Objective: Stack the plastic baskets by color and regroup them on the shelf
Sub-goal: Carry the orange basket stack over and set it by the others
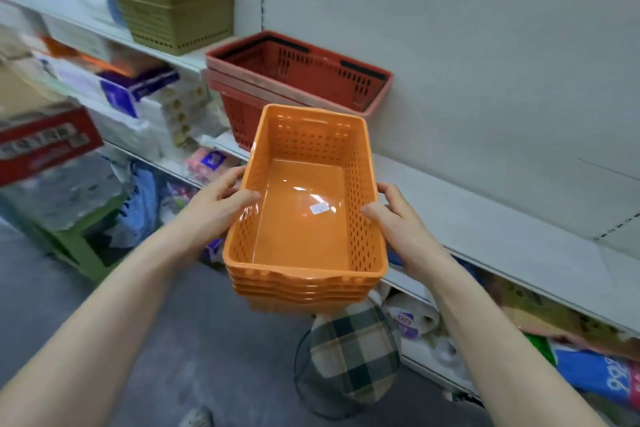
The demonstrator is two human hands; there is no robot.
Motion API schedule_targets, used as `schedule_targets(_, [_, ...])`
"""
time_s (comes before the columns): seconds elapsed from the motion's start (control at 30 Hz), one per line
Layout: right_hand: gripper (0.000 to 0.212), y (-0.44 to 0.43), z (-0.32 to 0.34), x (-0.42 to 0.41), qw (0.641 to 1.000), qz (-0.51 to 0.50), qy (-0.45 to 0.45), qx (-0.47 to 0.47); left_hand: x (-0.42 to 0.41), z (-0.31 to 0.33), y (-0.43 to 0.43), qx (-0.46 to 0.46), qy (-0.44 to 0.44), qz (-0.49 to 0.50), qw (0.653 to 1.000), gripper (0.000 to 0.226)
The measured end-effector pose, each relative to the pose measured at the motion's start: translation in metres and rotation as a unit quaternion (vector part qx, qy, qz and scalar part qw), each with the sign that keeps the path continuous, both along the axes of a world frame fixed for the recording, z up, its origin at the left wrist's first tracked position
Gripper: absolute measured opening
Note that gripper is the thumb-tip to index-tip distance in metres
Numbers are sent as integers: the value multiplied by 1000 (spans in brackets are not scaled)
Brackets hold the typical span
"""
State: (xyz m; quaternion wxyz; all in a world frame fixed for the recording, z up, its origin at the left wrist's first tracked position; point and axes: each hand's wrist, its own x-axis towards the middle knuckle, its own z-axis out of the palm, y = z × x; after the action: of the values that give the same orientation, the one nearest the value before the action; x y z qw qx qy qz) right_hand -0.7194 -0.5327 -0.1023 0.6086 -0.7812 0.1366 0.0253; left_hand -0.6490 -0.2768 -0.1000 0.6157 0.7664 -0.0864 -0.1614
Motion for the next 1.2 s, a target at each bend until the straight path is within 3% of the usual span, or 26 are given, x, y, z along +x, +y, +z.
schedule_targets(0.23, [21, 91, 44, 100, 999, 9, -36, 38, 87, 62, 101, 9, -61, -17, 998, 28])
schedule_targets(0.4, [33, 149, 80, 182, 995, -5, -80, 58, 160, 107, 155, -15, -100, -14, 995, 32])
schedule_targets(0.5, [31, 172, 99, 225, 989, -41, -114, 86, 204, 131, 172, -33, -135, -24, 990, 18])
schedule_targets(0.63, [23, 182, 120, 276, 982, -89, -113, 125, 259, 152, 174, -58, -172, -51, 982, 25])
schedule_targets(0.73, [32, 173, 138, 314, 978, -117, -126, 122, 302, 160, 163, -76, -195, -58, 976, 22])
schedule_targets(0.9, [32, 156, 164, 379, 973, -156, -154, 75, 376, 158, 137, -69, -170, -64, 981, 46])
schedule_targets(1.0, [20, 146, 170, 412, 977, -168, -125, 49, 417, 148, 123, -45, -182, -36, 982, 60])
schedule_targets(1.1, [16, 135, 170, 444, 980, -169, -90, 50, 458, 137, 123, 46, -351, 75, 932, 40])
schedule_targets(1.13, [17, 132, 170, 453, 981, -169, -80, 46, 474, 132, 126, 114, -416, 105, 896, 36])
schedule_targets(1.2, [16, 129, 170, 470, 982, -172, -67, 36, 506, 124, 132, 270, -491, 106, 821, 50])
